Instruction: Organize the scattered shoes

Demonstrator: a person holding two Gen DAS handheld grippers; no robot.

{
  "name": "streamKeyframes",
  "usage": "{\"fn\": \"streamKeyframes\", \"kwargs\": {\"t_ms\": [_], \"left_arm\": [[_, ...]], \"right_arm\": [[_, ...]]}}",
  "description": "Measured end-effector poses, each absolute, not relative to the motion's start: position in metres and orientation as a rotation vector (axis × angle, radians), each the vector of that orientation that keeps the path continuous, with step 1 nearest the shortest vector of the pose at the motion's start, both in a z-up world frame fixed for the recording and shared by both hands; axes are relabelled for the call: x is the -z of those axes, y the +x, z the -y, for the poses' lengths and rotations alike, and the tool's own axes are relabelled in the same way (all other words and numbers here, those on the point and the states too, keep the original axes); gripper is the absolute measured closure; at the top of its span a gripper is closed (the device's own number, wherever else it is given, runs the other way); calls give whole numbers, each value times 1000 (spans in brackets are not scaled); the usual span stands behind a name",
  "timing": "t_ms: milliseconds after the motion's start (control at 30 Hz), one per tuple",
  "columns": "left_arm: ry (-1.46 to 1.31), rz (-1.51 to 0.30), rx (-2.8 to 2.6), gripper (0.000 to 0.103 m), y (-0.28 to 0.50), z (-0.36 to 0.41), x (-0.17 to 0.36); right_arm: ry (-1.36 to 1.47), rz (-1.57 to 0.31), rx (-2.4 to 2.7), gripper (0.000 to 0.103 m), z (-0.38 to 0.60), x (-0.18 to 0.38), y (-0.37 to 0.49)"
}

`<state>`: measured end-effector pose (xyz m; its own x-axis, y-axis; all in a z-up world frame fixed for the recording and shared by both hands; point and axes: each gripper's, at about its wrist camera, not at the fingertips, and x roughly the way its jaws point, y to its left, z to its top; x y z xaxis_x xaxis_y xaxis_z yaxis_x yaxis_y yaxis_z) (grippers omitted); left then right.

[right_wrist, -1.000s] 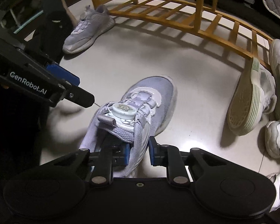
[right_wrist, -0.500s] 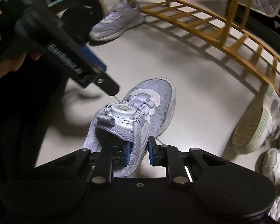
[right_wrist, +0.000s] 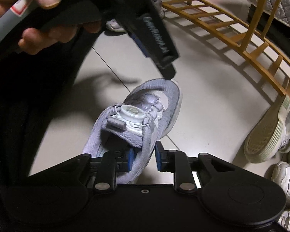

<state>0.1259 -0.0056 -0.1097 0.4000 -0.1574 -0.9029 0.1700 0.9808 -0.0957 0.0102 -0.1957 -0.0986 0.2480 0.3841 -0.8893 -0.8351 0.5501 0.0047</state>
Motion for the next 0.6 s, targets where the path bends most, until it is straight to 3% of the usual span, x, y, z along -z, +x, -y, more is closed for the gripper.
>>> {"fn": "streamKeyframes", "kwargs": {"t_ms": [67,333,600], "left_arm": [[25,-1152,213,49,128,10,115],[10,-1197,205,45,134,15,132],[16,-1181,218,49,135,22,130]], "right_arm": [[-521,-1018,-885,60,197,97,8],[-482,-1048,-880,28,206,82,-1],[-419,-1070,-860,27,218,71,-9]]}}
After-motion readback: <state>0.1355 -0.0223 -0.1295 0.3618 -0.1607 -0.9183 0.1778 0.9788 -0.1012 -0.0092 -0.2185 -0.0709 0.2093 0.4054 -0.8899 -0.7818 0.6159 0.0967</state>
